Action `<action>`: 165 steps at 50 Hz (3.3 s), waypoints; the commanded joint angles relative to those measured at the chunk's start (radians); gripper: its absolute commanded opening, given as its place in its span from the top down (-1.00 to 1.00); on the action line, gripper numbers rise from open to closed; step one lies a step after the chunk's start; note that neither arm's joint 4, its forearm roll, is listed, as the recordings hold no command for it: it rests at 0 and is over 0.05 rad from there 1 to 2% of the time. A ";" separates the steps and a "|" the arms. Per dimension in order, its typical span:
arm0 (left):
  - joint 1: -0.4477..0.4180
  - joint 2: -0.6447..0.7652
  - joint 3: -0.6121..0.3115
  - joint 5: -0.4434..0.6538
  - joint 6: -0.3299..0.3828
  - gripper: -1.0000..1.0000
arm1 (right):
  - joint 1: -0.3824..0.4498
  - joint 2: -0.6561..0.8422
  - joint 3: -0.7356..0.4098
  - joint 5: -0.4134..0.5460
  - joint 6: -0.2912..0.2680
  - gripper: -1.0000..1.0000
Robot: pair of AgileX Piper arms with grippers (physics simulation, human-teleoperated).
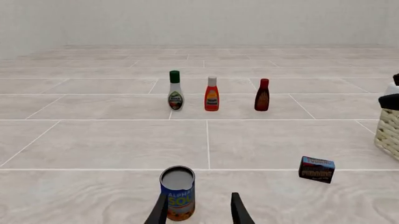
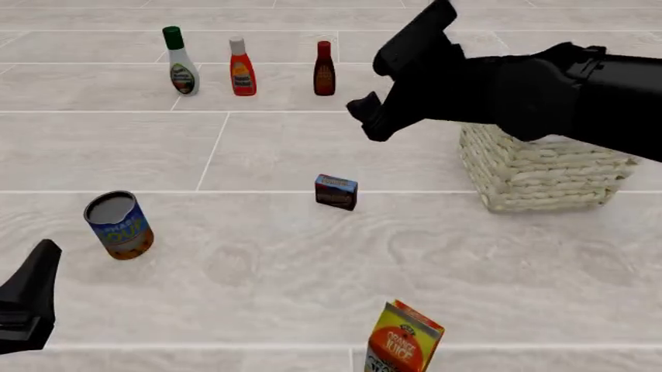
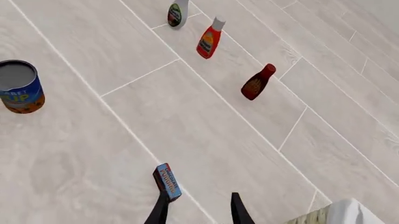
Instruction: Pick the chocolate pudding and place it in the basket.
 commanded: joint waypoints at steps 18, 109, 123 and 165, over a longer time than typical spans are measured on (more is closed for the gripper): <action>-0.007 -0.005 0.003 0.002 0.000 -1.00 | -0.002 0.243 -0.269 0.217 -0.103 -1.00; -0.007 -0.007 0.002 0.005 0.001 -1.00 | 0.024 0.620 -0.452 0.251 -0.097 -1.00; -0.007 -0.007 0.002 0.005 0.001 -1.00 | 0.027 0.651 -0.454 0.246 -0.091 -1.00; -0.008 -0.007 0.002 0.004 0.001 -1.00 | 0.026 0.740 -0.505 0.243 -0.084 -1.00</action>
